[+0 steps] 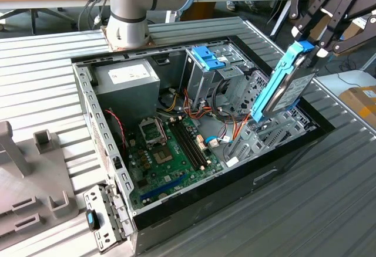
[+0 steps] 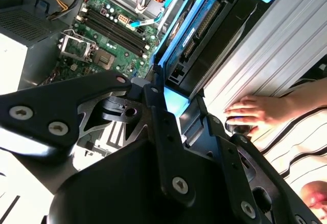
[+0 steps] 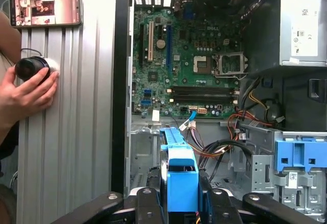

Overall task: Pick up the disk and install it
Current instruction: 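Insert the disk into the insertion slot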

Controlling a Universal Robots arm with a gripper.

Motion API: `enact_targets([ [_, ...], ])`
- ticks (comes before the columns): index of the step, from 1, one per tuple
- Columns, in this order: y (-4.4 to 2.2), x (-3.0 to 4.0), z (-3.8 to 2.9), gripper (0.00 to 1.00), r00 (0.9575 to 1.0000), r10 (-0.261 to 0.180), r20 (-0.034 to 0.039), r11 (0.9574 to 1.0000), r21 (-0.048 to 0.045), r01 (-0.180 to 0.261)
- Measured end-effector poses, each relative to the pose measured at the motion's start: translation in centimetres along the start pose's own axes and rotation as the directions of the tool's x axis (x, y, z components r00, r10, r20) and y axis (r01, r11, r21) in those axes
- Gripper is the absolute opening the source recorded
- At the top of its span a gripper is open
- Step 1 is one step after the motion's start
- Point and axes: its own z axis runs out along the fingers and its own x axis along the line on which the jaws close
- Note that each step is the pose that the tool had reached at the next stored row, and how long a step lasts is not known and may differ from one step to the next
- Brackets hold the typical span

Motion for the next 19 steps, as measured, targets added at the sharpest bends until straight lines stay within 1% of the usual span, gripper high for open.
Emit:
enact_targets([
  [5, -0.66, 0.02, 0.16, 0.36, 1.0, -0.001, 0.0, 1.0, 0.0, 0.001],
  [6, -0.71, 0.03, 0.41, 0.36, 1.0, -0.001, 0.0, 1.0, 0.0, 0.001],
  [8, -0.77, 0.03, 0.86, 0.36, 1.0, -0.001, 0.0, 1.0, 0.0, 0.001],
  [11, -0.8, 0.03, 1.03, 0.36, 1.0, -0.001, -0.0002, 1.0, -0.0001, 0.001],
  [13, -0.82, 0.12, 1.29, 0.36, 1.0, -0.001, -0.0002, 1.0, 0.0, 0.001],
  [14, -0.83, 0.22, 1.51, 0.36, 1.0, 0.002, -0.0001, 1.0, 0.0, -0.002],
  [17, -0.84, 0.25, 1.71, 0.36, 0.9999, 0.01, 0.0, 0.9999, 0.0, -0.01],
  [18, -0.85, 0.26, 1.96, 0.36, 0.9998, 0.022, 0.0005, 0.9998, 0.0001, -0.022],
  [19, -1.0, 0.27, 2.02, 0.36, 0.9997, 0.026, 0.0006, 0.9997, 0.0002, -0.026],
])
